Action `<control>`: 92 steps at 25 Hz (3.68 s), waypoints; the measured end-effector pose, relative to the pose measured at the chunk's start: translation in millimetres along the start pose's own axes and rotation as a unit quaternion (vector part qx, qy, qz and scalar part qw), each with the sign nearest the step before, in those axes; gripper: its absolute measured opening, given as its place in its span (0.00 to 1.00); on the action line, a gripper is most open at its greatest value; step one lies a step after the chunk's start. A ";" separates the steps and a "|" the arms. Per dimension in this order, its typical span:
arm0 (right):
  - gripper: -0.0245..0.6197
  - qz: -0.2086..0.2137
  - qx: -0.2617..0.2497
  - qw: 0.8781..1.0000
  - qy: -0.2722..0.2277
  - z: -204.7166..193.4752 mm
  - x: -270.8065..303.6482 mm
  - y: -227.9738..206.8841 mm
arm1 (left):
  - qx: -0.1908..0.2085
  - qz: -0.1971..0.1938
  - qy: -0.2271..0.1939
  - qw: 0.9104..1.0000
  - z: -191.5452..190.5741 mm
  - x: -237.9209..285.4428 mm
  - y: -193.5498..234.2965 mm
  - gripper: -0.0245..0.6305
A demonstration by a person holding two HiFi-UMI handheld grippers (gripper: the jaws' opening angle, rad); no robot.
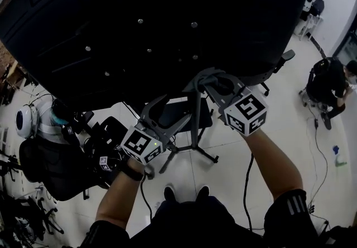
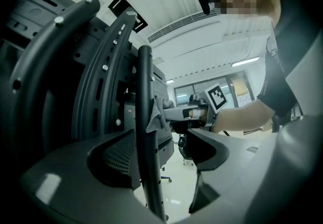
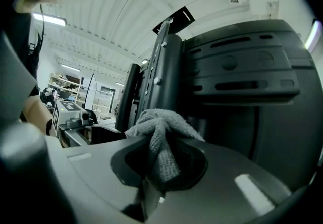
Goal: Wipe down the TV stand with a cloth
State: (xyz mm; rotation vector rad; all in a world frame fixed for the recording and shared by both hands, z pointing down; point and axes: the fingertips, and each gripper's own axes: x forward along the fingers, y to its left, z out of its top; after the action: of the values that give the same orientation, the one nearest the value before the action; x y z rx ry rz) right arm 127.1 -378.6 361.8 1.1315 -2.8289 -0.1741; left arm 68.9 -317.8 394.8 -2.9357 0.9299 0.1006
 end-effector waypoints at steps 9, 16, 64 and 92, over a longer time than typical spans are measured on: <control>0.18 -0.019 0.004 0.998 0.053 -85.3 10.2 19.9 | -0.051 0.001 0.050 0.997 -87.3 -14.2 3.4 0.57; 0.20 -0.029 0.006 0.993 0.114 -169.0 13.0 34.4 | -0.066 -0.018 0.095 0.993 -145.3 -18.9 -11.8 0.57; 0.08 -0.061 0.189 0.929 0.311 -614.4 21.1 101.5 | -0.210 0.041 0.251 0.944 -494.9 -68.8 -9.9 0.57; 0.07 -0.005 0.160 0.986 0.047 -190.1 -155.7 220.3 | -0.078 0.021 0.083 0.993 -141.1 -182.1 -156.0 0.56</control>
State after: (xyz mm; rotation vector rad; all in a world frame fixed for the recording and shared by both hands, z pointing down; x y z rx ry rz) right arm 113.2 -126.4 574.1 1.1719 -2.8342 0.3361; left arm 16.5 -97.1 555.9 -3.1080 1.0511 -0.0733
